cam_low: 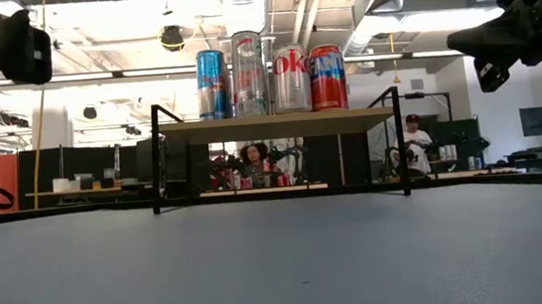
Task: Place canned beverage on shelf
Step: Return to Home Position
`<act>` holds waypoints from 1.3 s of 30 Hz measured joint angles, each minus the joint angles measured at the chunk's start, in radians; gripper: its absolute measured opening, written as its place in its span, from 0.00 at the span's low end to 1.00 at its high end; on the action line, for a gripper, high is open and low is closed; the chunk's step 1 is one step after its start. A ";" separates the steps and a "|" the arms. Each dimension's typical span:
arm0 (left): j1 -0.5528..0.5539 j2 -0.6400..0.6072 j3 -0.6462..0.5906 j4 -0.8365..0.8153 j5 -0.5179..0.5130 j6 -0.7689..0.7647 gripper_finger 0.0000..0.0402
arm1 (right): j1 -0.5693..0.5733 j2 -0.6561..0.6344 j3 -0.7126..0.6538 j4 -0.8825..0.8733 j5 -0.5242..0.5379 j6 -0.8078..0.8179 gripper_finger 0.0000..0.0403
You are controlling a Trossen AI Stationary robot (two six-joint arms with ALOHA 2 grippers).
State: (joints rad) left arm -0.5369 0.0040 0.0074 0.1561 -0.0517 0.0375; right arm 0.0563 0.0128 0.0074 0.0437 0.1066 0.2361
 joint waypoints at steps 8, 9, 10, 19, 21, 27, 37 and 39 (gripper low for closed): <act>0.000 0.000 0.000 -0.013 -0.005 -0.116 0.85 | 0.000 0.000 0.000 0.000 -0.003 0.000 0.00; 0.000 0.000 0.000 -0.013 -0.005 -0.134 0.85 | 0.000 0.000 0.000 -0.001 -0.003 0.000 0.00; 0.000 0.000 0.000 -0.015 -0.006 -0.157 0.85 | 0.000 0.000 0.000 -0.001 -0.003 0.000 0.00; 0.000 0.000 0.000 -0.120 -0.006 -0.207 0.85 | 0.000 0.000 -0.001 -0.001 -0.003 0.001 0.00; 0.000 0.003 0.000 -0.121 -0.004 -0.207 0.85 | 0.000 0.000 -0.001 -0.001 -0.003 0.001 0.00; 0.000 0.003 0.000 -0.120 -0.001 -0.207 0.85 | 0.000 0.000 -0.001 -0.001 -0.003 0.001 0.00; 0.000 0.003 0.000 -0.120 -0.001 -0.207 0.85 | 0.000 0.000 -0.001 -0.001 -0.003 0.001 0.00; 0.000 0.003 0.000 -0.120 -0.001 -0.207 0.85 | 0.000 0.000 -0.001 -0.001 -0.003 0.001 0.00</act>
State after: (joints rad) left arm -0.5369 0.0067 0.0071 0.0364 -0.0525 -0.1695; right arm 0.0563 0.0128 0.0063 0.0425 0.1040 0.2371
